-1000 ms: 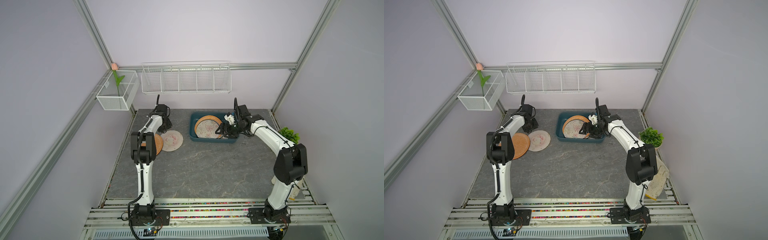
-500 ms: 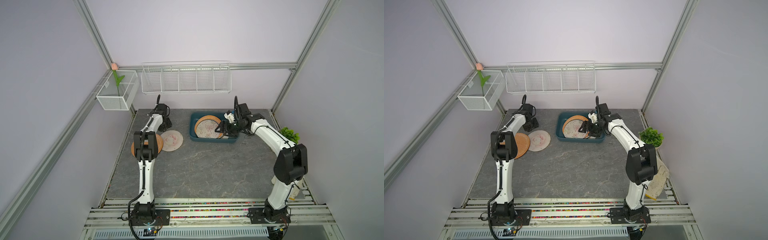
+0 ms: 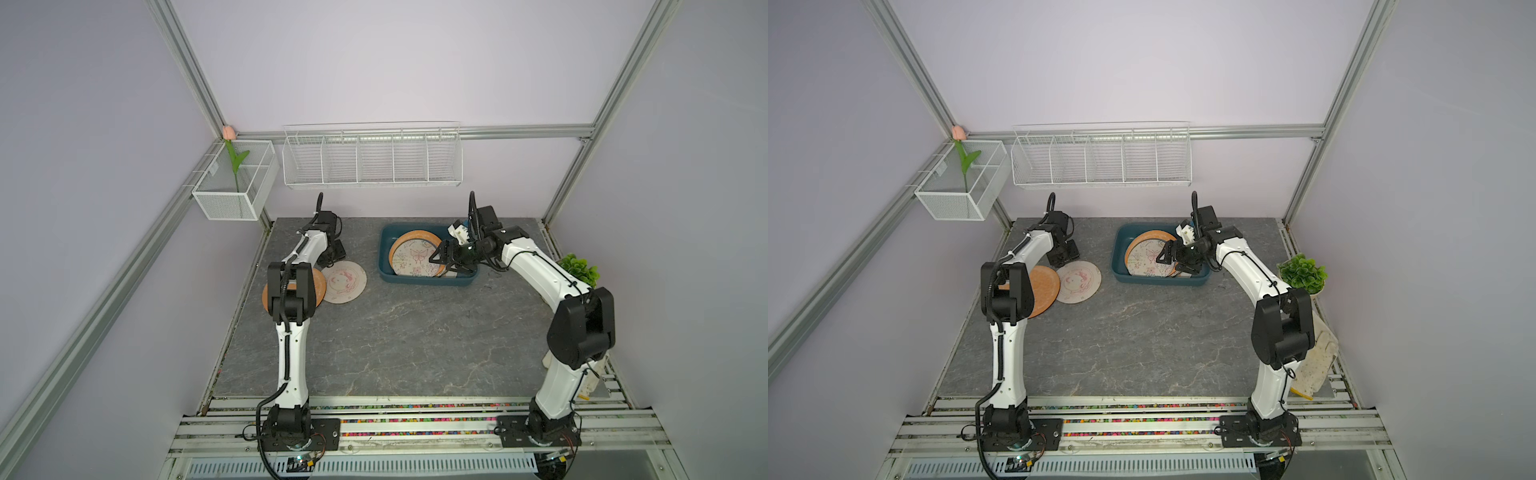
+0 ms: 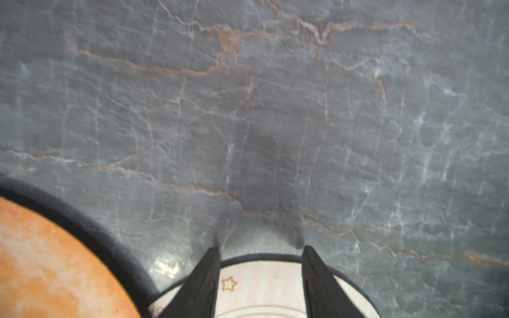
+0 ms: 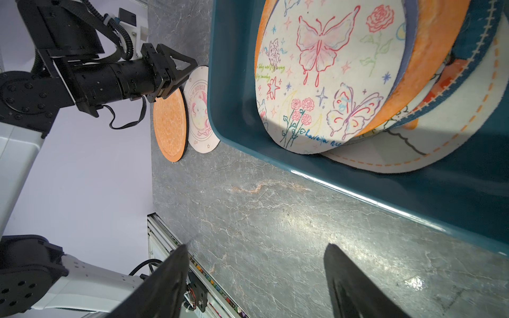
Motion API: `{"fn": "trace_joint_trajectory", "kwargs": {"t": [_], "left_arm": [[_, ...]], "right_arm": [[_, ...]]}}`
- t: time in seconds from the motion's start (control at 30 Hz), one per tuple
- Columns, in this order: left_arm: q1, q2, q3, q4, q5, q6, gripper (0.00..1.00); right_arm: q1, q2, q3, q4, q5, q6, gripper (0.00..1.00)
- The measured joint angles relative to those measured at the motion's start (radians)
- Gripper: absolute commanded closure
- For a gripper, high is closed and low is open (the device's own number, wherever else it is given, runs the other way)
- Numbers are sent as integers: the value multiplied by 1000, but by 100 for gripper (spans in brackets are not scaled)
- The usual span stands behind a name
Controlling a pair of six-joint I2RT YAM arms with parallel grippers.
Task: Put the coasters into the storage box
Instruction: Move the coaster to the center of the board.
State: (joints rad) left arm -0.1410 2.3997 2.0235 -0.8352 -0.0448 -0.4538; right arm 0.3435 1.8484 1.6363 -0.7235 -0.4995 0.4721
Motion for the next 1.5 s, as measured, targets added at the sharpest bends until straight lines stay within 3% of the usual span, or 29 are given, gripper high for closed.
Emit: {"fn": "trace_joint_trajectory", "kwargs": {"t": [0.73, 0.97, 1.13, 1.27, 1.5], "left_arm": [[-243, -359, -571, 105, 166, -104, 49], [-279, -440, -668, 113, 211, -130, 36], [-276, -559, -715, 121, 197, -140, 20], [-245, -738, -842, 183, 194, -161, 10], [-8, -921, -1153, 255, 219, -196, 6]], "right_arm": [[10, -79, -106, 49, 10, 19, 21], [40, -79, -107, 53, 22, 23, 21], [80, -79, -109, 53, 36, 27, 21], [114, -81, -124, 56, 45, 32, 20], [151, -113, -165, 61, 67, 51, 20]]}}
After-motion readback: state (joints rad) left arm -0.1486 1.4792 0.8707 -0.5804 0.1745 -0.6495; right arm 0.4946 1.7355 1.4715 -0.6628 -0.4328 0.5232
